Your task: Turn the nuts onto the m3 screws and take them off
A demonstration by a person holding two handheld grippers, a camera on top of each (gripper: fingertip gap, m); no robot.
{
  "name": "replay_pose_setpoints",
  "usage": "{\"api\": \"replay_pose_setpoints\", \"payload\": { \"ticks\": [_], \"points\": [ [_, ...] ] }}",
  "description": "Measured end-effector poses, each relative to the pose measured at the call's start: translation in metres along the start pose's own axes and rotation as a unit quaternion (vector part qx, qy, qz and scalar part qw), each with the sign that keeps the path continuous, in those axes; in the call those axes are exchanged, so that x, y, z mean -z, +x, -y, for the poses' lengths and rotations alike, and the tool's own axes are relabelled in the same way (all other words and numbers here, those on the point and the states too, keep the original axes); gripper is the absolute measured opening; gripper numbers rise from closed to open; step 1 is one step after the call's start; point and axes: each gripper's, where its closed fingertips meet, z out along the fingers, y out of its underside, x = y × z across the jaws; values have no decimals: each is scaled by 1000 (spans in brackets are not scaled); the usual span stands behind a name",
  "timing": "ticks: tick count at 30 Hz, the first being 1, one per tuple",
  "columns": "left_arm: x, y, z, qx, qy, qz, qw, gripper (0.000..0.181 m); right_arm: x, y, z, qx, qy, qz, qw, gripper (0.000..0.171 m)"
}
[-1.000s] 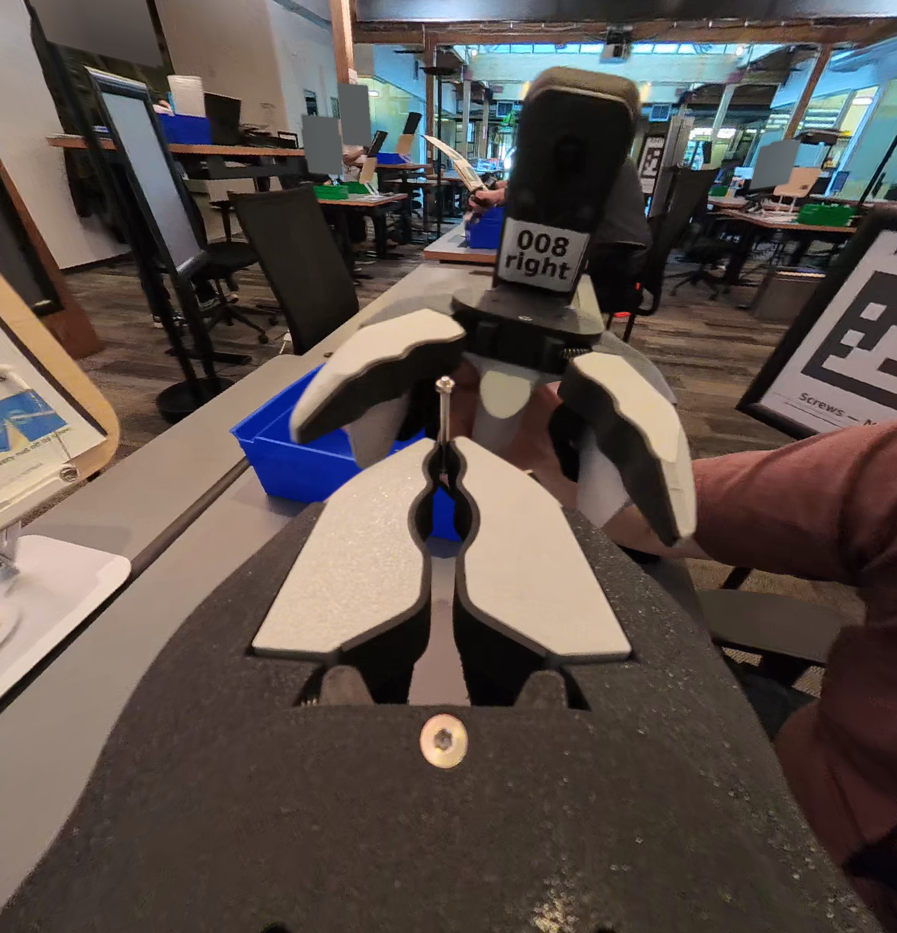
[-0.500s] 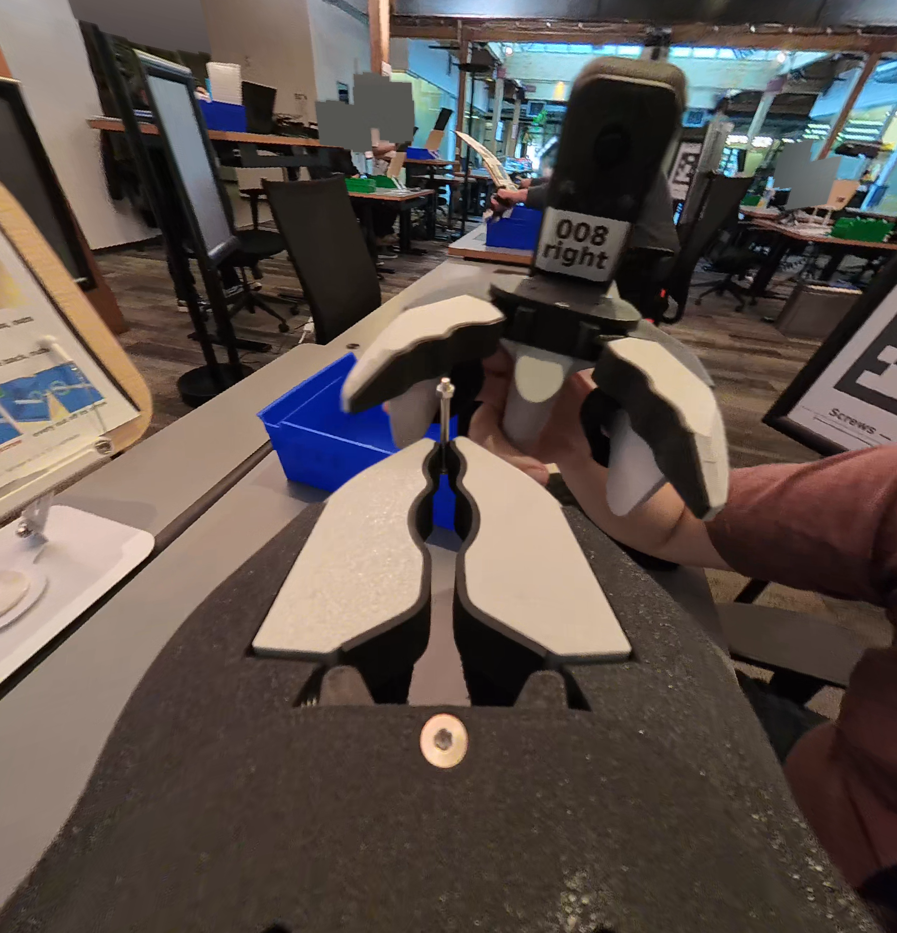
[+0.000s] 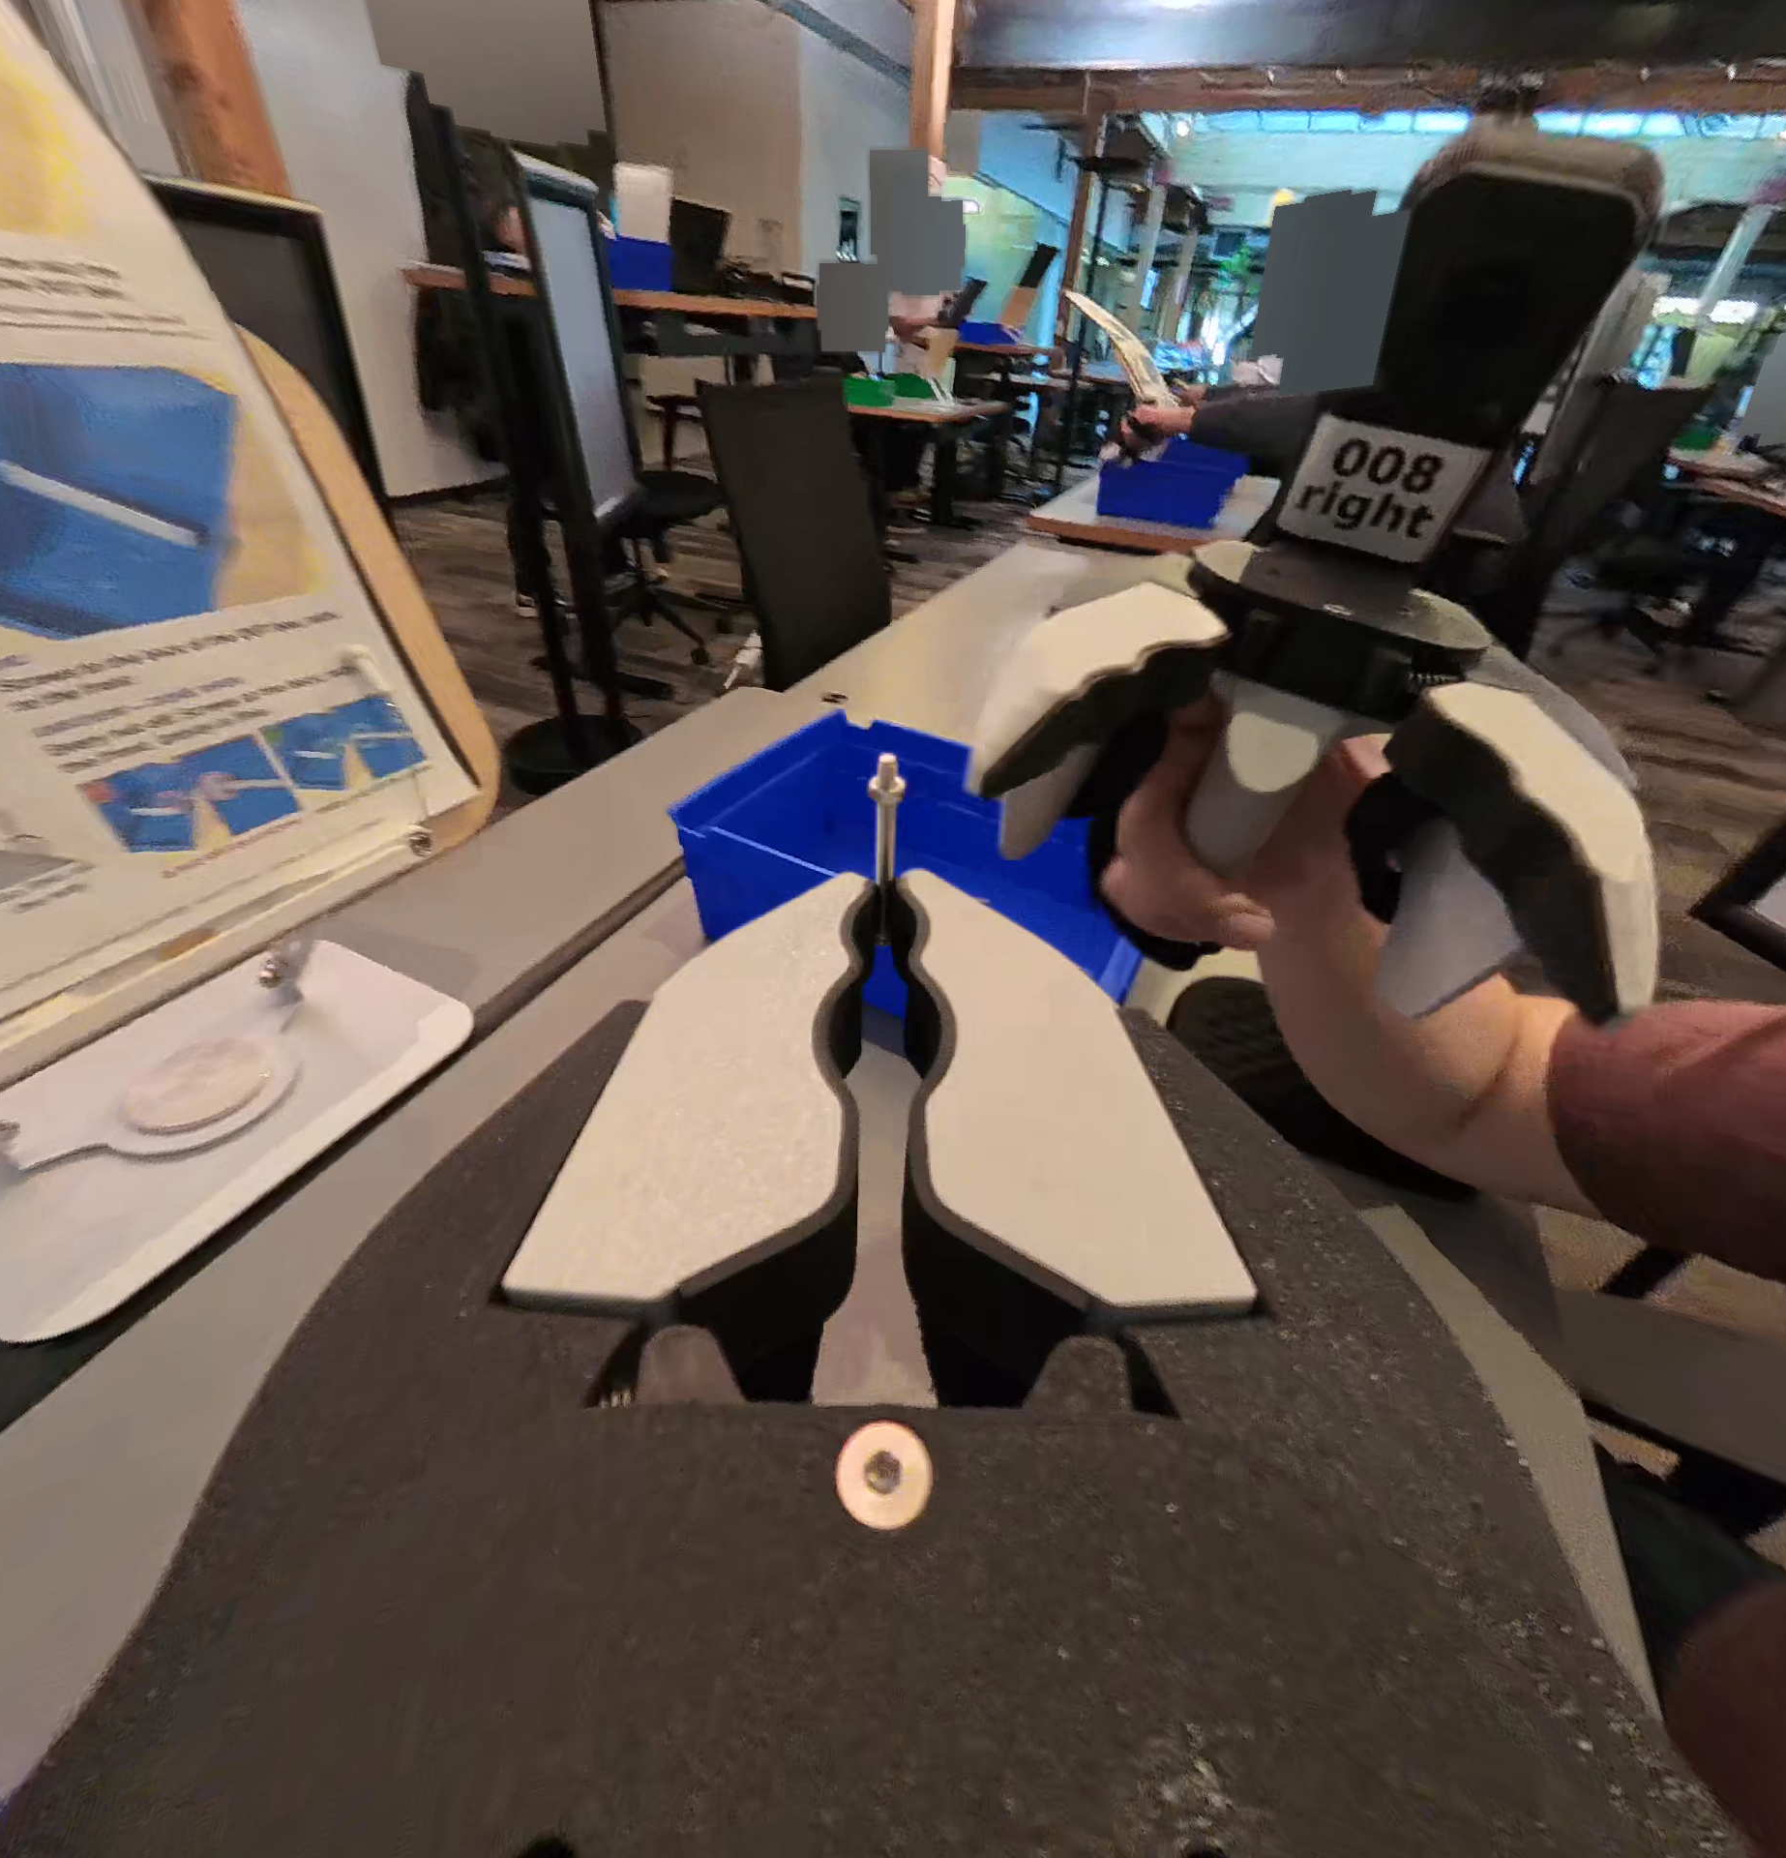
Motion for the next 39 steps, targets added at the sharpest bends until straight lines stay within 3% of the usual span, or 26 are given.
{"api": "replay_pose_setpoints", "payload": {
  "ticks": [10, 14, 19, 25, 29, 35, 37, 39],
  "points": [
    [-11, 47, -8, -24, -27, -97, 995, 2, -6, 2, 5, -17, 44, 2, 999, 95],
    [-14, 40, -12, -28, -33, -78, 996, 2, -11, -10, 1, -18, 27, 33, 999, 95],
    [6, 7, 5, -6, 0, -24, 1000, 2, 0, -5, 4, 19, 10, 5, 1000, 96],
    [4, 36, 6, 9, 0, -107, 994, 2, -3, 1, 2, 5, 19, -1, 1000, 96],
    [-7, 49, -4, -2, -20, -119, 993, 2, -12, -7, 0, -9, 33, 23, 999, 96],
    [-2, 17, -3, -4, -16, -47, 999, 2, -9, -6, -2, 18, 12, 9, 1000, 102],
    [7, 2, 4, 4, -3, -20, 1000, 2, -2, -8, 4, 13, 20, 23, 999, 88],
    [12, 8, 9, 22, 6, -54, 998, 2, 2, -5, 9, 0, 31, 16, 999, 88]
  ]
}}
